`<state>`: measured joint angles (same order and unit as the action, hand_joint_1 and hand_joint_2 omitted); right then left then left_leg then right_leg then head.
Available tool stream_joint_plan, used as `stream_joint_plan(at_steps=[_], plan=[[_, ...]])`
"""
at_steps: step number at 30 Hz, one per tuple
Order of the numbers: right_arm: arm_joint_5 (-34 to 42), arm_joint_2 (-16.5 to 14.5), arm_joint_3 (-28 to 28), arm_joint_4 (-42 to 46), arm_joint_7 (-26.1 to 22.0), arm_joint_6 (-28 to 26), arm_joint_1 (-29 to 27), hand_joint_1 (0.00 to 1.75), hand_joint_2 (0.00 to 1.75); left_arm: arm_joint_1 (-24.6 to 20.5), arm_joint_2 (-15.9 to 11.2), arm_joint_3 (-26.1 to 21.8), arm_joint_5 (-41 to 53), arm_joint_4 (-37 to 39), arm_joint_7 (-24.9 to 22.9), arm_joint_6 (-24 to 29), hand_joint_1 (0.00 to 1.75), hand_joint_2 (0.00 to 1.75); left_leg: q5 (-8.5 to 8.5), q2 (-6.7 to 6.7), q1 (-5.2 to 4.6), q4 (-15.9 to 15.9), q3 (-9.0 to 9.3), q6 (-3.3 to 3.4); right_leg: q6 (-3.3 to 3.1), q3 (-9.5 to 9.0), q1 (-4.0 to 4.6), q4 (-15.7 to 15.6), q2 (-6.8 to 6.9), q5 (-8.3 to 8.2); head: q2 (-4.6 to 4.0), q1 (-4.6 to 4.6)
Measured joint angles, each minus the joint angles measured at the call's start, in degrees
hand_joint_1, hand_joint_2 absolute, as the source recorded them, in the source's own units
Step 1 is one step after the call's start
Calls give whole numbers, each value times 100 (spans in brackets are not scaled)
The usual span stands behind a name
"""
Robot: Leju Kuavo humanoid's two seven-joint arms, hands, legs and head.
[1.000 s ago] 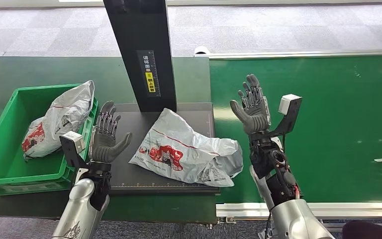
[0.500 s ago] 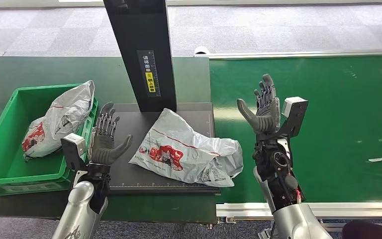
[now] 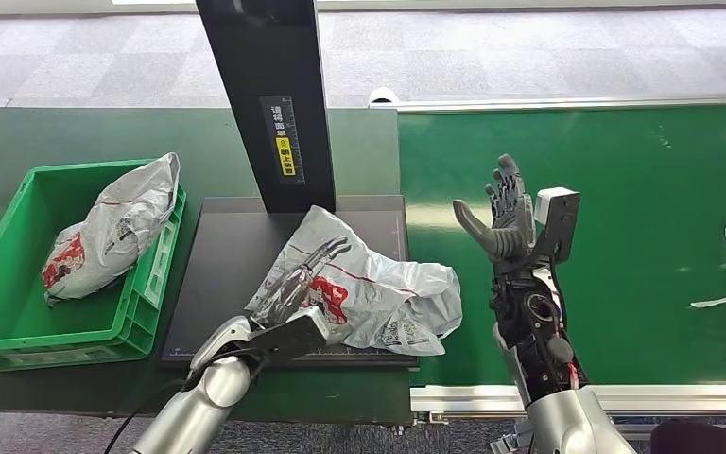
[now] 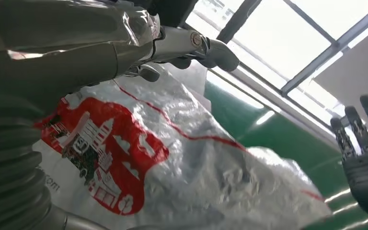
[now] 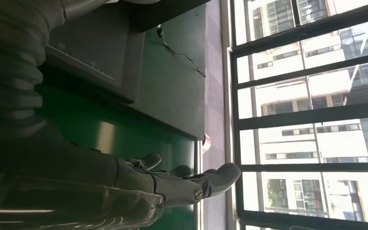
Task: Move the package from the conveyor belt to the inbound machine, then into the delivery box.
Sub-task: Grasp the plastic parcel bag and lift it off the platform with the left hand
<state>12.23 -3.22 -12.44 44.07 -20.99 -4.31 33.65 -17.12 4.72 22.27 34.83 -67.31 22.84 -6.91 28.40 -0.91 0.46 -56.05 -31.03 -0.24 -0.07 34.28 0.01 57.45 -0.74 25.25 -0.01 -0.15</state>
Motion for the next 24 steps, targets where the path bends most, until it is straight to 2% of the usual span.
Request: stream_joint_plan(at_steps=[3,5,11,14,15,18,19,24], plan=[[-72,2,1,-104,25,88,2,0,175,-146,29,242,334,263,-292,23,0,175,0,0,0,0,0,0,0,-1,0,0,-1,0,0,1],[-138,0,1,-154,46,117,0,0,175,-238,78,342,599,486,-604,251,0,175,-1,0,0,0,1,0,0,0,0,0,-1,0,1,1],[-345,-34,8,-186,97,122,-70,0,175,-626,426,382,1566,1415,-2028,1741,0,175,0,-1,0,0,-1,0,0,-1,0,0,0,0,1,-1],[-451,-73,30,-191,121,138,-93,0,175,-868,574,381,2132,1938,-2598,2293,0,175,0,-1,0,0,-1,0,0,-1,0,0,0,0,1,0],[-485,-87,37,-194,127,151,-95,0,175,-927,608,379,2276,2075,-2724,2409,9,175,0,0,0,0,0,0,0,-1,0,0,-1,-1,1,0],[-568,-134,59,-214,131,185,-91,0,175,-1073,682,353,2503,2444,-2872,2569,134,175,0,0,1,0,1,0,0,-3,0,0,0,-1,1,-1],[-589,-154,71,-226,131,191,-89,0,175,-1120,705,329,2523,2565,-2851,2575,168,175,0,0,1,0,2,0,0,-5,0,0,0,-1,1,-1],[-633,-215,142,-274,132,227,-86,0,175,-1205,779,186,2529,2877,-2633,2472,175,175,-1,0,1,1,9,0,0,-13,1,0,0,-1,0,0]])
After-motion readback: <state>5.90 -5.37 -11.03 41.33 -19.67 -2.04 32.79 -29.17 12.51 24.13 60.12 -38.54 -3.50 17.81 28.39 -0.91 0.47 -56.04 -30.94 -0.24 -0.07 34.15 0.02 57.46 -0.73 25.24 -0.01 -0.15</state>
